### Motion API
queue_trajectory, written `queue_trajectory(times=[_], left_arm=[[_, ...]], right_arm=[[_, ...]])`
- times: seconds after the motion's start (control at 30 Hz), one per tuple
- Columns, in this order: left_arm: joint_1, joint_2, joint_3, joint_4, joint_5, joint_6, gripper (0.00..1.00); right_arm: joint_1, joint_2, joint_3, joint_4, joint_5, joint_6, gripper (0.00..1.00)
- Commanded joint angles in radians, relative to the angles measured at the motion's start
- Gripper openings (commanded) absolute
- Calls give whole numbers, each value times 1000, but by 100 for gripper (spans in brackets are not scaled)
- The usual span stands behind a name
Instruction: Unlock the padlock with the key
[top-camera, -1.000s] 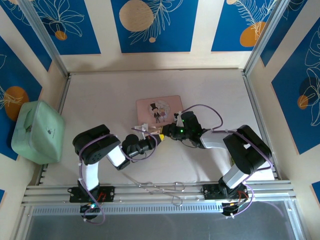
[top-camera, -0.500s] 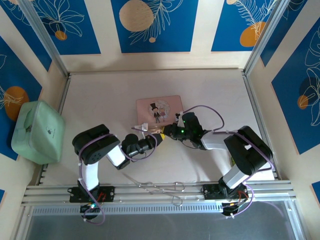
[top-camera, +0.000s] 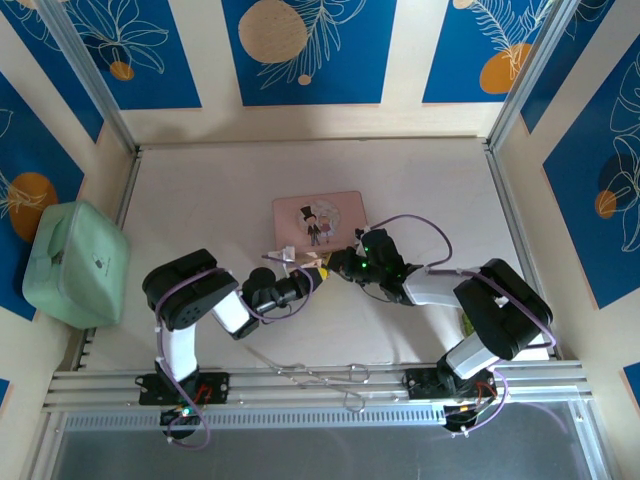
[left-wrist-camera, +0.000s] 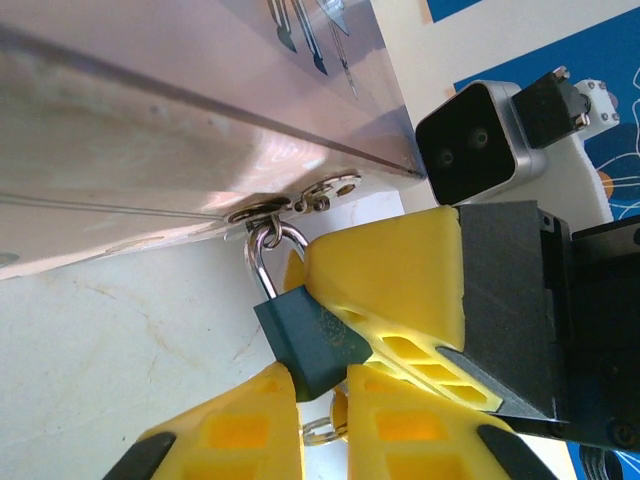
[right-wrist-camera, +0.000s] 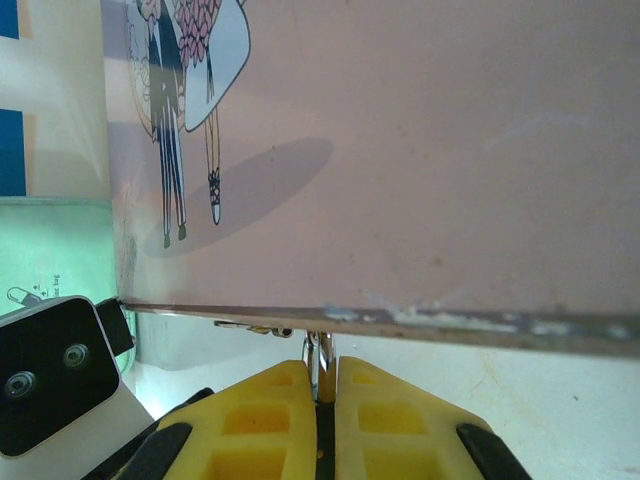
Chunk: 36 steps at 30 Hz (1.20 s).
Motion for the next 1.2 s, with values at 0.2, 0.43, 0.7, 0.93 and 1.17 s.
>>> queue_trajectory(times=[0.2,0.43,0.7,0.93,1.17], left_arm=[[45,21,3,-20,67,-89,0],[56,40,15,-20,118,-82,0],[59,47,12,-20,141,-70,0],[60,57,14,-20,144,-68,0],[60,59,12,-20,145,-66,0]], right_arm=[[-6,31,-2,-57,-117,-17,7],[-36,25,46,-150,-191,-79,45],[-108,47,83,-217,-329,-140,38],[-127,93,119,-217,-358,-149,33],[-130,136,131,-168,-381,-124,24]])
